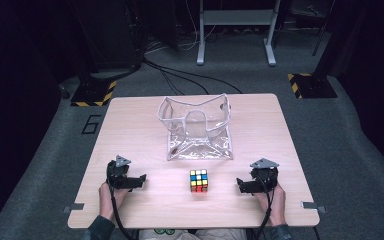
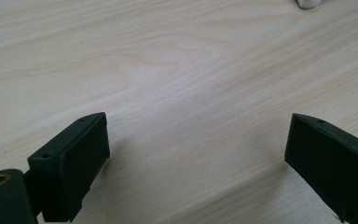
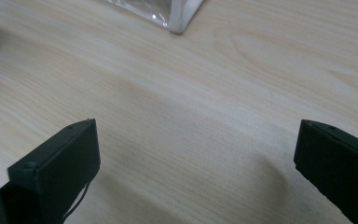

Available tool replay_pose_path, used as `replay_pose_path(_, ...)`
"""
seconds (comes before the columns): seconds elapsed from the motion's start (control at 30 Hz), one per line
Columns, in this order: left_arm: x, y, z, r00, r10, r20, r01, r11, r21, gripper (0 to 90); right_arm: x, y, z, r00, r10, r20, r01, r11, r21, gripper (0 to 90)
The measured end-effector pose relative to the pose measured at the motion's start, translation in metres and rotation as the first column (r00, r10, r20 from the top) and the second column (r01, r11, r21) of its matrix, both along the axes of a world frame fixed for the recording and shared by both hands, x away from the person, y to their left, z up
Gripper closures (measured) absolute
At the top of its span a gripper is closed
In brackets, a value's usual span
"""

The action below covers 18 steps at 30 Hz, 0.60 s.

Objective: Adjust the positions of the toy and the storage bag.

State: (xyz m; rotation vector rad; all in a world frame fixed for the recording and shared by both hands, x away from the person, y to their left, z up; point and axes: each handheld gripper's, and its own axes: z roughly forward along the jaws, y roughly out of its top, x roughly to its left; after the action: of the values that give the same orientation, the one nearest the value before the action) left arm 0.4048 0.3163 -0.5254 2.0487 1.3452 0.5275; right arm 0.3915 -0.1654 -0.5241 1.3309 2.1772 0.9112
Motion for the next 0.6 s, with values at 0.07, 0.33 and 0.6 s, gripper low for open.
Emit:
replay_pose_path(0.07, -0.0012, -0.0009, -0.001, 1.0, 0.0, 0.003, 0.0, 1.0, 0.002, 5.0, -0.0009, 0.0003, -0.0036, 0.9999, -0.005, -0.009, 0.005, 1.0, -0.007, 0.0)
replay_pose_path(0.33, -0.0028, -0.0001, -0.006, 0.9993, 0.01, 0.037, -0.01, 0.9998, -0.018, 0.0, -0.0017, -0.0006, -0.0058, 0.9999, 0.006, -0.011, -0.006, 1.0, 0.005, 0.0)
replay_pose_path(0.6, -0.0021, -0.0006, -0.006, 0.999, 0.023, 0.038, -0.022, 0.9996, -0.018, 0.0, -0.0019, 0.0004, -0.0058, 0.9999, -0.005, -0.01, 0.005, 0.9999, 0.01, 0.0)
